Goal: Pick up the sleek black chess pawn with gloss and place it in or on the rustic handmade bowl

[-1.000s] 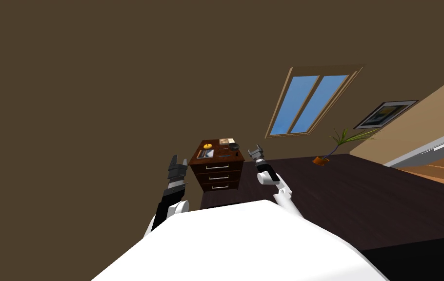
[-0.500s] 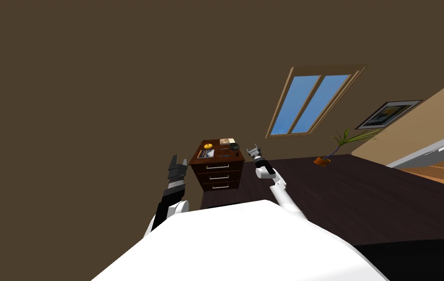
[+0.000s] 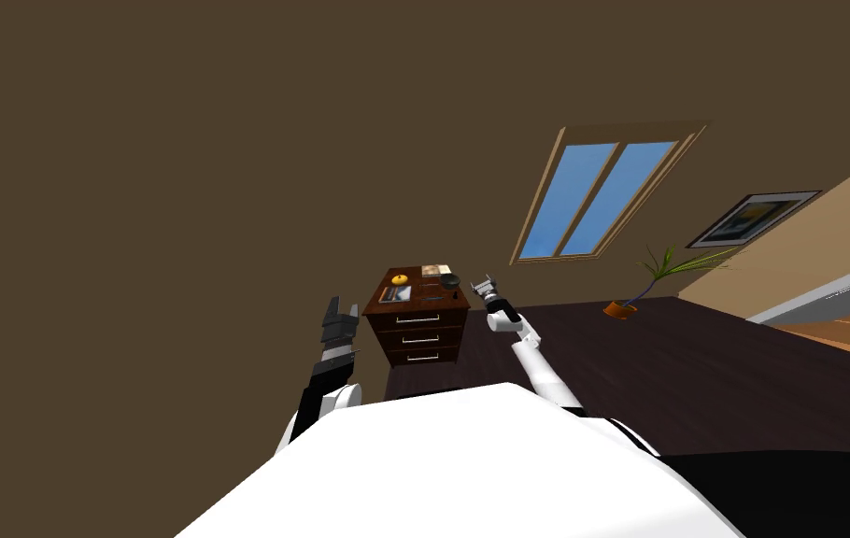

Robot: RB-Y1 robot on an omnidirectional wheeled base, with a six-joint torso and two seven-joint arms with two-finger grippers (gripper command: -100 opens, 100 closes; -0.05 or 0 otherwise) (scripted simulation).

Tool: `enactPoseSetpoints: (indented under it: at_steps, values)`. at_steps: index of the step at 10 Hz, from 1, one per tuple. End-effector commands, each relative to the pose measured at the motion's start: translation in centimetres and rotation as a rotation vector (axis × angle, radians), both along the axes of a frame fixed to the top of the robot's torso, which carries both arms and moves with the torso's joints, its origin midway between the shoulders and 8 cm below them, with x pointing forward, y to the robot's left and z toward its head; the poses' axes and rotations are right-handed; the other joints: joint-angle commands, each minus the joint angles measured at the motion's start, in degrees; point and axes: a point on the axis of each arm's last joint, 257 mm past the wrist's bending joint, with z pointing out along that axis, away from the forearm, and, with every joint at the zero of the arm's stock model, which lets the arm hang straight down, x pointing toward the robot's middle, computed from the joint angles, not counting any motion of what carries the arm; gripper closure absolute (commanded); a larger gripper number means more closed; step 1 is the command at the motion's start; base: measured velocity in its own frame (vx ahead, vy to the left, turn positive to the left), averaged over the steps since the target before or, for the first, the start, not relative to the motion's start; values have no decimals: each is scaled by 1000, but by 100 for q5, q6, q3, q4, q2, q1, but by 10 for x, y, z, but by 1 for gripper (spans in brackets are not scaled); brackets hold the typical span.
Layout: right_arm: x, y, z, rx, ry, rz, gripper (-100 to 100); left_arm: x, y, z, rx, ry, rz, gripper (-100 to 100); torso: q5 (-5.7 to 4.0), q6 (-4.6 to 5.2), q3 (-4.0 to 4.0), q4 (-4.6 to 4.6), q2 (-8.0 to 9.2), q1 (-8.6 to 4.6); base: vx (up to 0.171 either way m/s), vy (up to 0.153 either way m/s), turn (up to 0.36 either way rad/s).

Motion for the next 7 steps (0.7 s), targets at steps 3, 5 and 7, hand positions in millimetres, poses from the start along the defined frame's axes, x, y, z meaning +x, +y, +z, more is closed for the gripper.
enactPoseSetpoints:
  at_steps: [3,5,7]
  values:
    - [16,-9,-5,80,35,1,-100,0,0,0,0,0,0,0,0,0,0,0,1,1,-2,5,15]
    - [28,-14,-7,134,57,-1,-100,0,0,0,0,0,0,0,0,0,0,0,0,1,1,-3,-8]
    - [39,-20,-9,189,79,-6,-100,0,0,0,0,0,0,0,0,0,1,0,1,1,-3,8,23]
